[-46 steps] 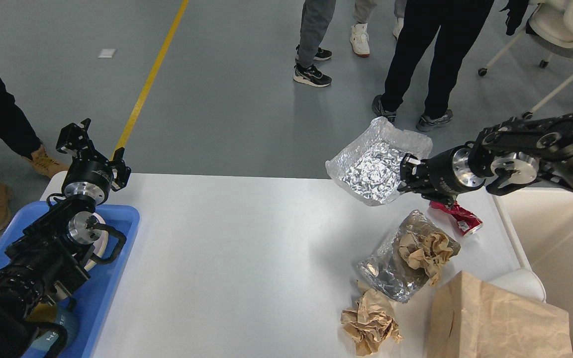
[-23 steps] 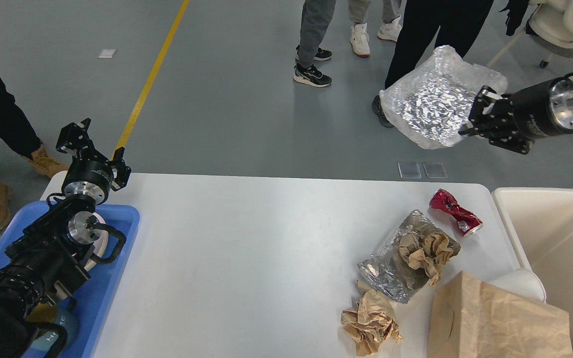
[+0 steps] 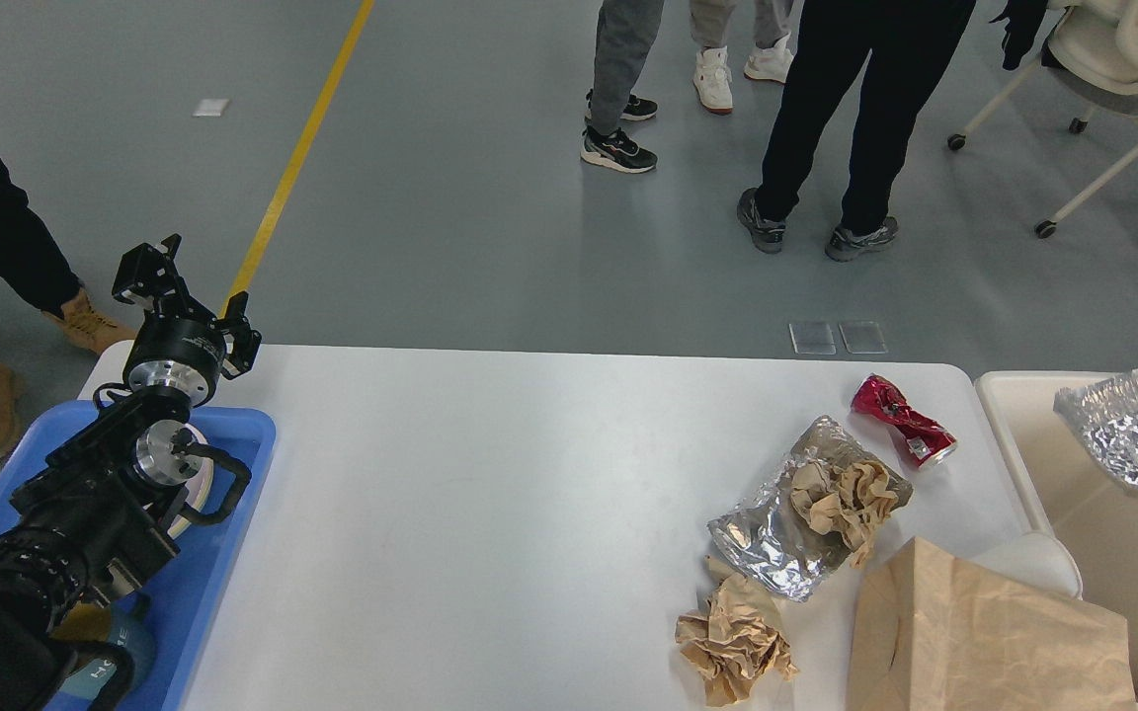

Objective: Tidy desktop
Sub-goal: 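Lift the foil item with the right gripper and drop it into the bin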

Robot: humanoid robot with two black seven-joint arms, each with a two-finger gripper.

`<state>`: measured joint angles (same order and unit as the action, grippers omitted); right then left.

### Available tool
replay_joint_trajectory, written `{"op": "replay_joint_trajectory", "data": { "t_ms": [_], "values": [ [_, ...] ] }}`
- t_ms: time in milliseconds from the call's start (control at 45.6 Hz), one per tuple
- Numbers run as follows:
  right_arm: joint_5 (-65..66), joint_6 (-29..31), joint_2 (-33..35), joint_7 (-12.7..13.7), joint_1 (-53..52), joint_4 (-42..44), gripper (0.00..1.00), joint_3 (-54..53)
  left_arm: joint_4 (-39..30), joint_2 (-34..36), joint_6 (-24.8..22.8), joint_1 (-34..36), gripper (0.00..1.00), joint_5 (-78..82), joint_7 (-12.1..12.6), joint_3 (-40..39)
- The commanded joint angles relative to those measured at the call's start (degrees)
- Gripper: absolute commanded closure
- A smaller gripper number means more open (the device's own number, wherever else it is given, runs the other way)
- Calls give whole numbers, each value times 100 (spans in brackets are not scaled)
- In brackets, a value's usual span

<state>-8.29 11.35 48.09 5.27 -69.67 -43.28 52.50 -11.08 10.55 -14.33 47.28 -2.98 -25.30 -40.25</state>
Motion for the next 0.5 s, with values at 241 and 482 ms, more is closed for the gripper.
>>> {"op": "replay_joint_trajectory", "data": {
  "t_ms": [241,482],
  "values": [
    [3,-124,-318,-9,1710,1208,0,-996,0,0,0,0,4,0,-1,0],
    [3,-72,-440,-9,1667,1181,0,-952,0,0,0,0,4,0,-1,0]
  ]
}}
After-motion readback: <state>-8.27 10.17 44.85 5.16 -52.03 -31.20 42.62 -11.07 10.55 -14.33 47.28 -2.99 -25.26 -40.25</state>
